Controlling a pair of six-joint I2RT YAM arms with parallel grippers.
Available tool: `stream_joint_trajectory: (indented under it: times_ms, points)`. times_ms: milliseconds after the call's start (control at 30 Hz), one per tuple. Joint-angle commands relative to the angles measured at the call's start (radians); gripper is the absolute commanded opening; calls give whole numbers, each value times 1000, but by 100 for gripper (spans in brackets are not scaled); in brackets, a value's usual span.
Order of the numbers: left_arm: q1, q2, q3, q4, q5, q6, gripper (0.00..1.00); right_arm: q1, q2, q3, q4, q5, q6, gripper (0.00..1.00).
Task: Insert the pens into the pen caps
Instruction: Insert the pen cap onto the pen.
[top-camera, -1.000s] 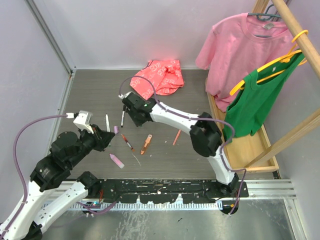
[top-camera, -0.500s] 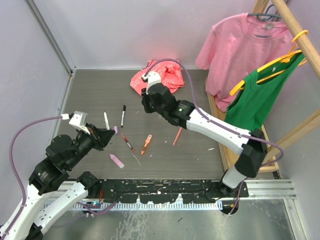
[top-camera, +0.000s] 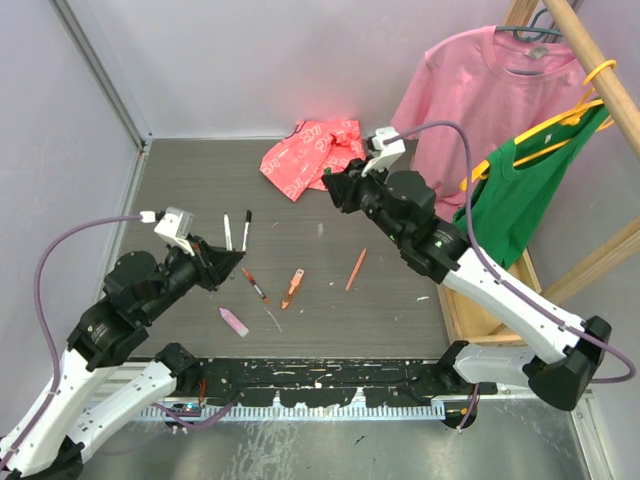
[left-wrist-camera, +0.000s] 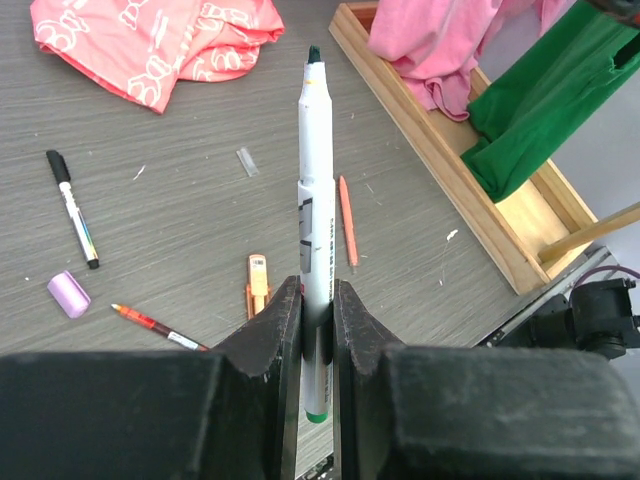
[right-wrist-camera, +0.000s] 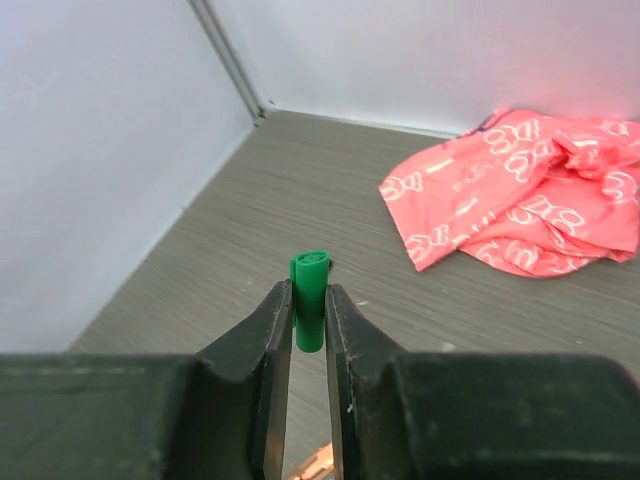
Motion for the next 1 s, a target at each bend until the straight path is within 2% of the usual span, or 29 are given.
stream_joint_trajectory:
  times_ms: [0, 133, 333, 500, 767, 967]
  points:
    - [4, 75, 73, 51, 36, 8, 0, -12, -101, -37, 124, -113, 70, 0]
    - [4, 104, 65, 119, 88, 4, 0, -11, -168, -78, 166, -150, 115, 0]
    - [4, 169, 74, 219, 264, 11, 0, -12, -253, -138, 236, -176, 184, 0]
    - [-1, 262, 126, 224, 371, 19, 0, -11, -286, -171, 259, -160, 215, 0]
    - [-45, 334, 156, 255, 389, 40, 0, -12, -314, -219, 333, -161, 245, 0]
    - [-120, 348, 147, 279, 337, 63, 0, -12, -326, -237, 346, -143, 284, 0]
